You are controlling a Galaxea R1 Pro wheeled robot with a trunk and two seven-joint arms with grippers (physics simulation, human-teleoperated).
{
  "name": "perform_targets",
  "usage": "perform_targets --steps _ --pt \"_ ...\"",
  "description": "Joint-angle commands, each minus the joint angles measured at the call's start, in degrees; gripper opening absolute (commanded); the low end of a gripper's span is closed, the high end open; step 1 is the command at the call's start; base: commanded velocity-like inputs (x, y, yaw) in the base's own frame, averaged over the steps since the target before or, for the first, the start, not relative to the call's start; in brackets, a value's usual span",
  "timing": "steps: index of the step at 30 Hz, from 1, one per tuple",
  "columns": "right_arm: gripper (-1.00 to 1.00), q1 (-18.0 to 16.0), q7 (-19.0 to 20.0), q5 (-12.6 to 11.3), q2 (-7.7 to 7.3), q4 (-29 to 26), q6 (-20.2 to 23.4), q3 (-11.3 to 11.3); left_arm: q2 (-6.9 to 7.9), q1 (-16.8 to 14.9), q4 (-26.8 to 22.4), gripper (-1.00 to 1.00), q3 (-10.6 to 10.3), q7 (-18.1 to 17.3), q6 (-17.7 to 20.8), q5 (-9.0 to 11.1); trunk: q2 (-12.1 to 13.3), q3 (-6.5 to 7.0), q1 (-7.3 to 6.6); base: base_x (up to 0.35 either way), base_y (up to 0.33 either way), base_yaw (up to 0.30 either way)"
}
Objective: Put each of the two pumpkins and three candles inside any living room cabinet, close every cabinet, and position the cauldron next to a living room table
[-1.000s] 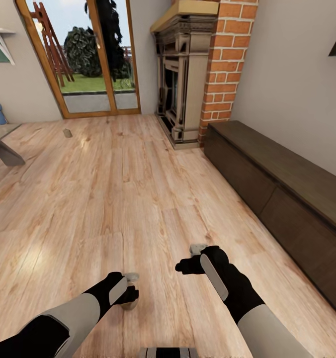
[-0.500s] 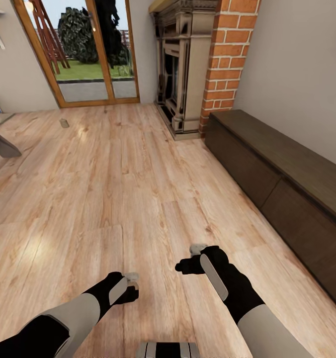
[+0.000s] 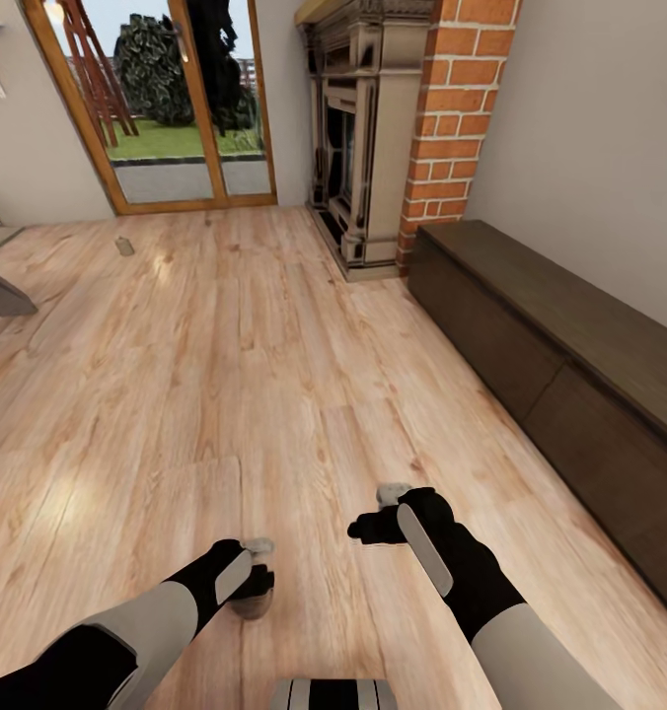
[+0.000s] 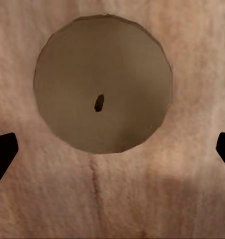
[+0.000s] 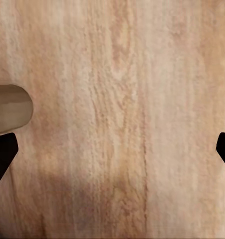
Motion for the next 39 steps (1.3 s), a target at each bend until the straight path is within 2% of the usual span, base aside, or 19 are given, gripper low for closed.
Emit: perform_targets --steps 1,8,13,17,26,37,39 --pt "1.0 0.0 -0.6 -0.6 -0.01 0.0 0.1 0.1 0.02 0.0 -0.1 1.0 -0.4 0.4 0.2 0.6 0.0 -0.05 0.02 0.329 0.0 0.0" --pt "1.0 0.0 -0.6 -0.6 -0.01 0.0 0.1 0.1 0.03 0.0 -0.1 1.0 -0.4 0.4 -0.2 0.6 0.0 -0.05 0.02 0.136 0.0 0.0" --pt "1.0 0.0 -0.6 -0.6 -0.01 0.0 0.1 0.1 0.13 0.0 0.8 1.0 -0.5 0.0 -4.8 0.7 0.0 -0.05 0.02 0.006 0.0 0.0" --pt "1.0 0.0 -0.6 -0.6 -0.01 0.0 0.1 0.1 0.14 0.0 2.5 1.0 -0.5 -1.0 -6.5 0.7 0.0 -0.05 0.02 0.001 0.0 0.0" --pt "1.0 0.0 -0.6 -0.6 -0.01 0.0 0.1 1.1 0.19 0.0 3.1 1.0 -0.5 -1.4 -6.9 0.7 0.0 -0.05 0.02 0.0 0.0 0.0" --pt "1.0 0.0 -0.6 -0.6 -0.01 0.0 0.1 1.9 0.2 0.0 3.1 1.0 -0.4 -1.5 -7.0 0.7 -0.2 -2.48 0.31 0.0 0.0 0.0" --pt "1.0 0.0 -0.6 -0.6 -0.01 0.0 0.1 1.9 0.2 0.0 3.1 1.0 -0.4 -1.5 -7.0 0.7 -0.2 -2.48 0.31 0.0 0.0 0.0"
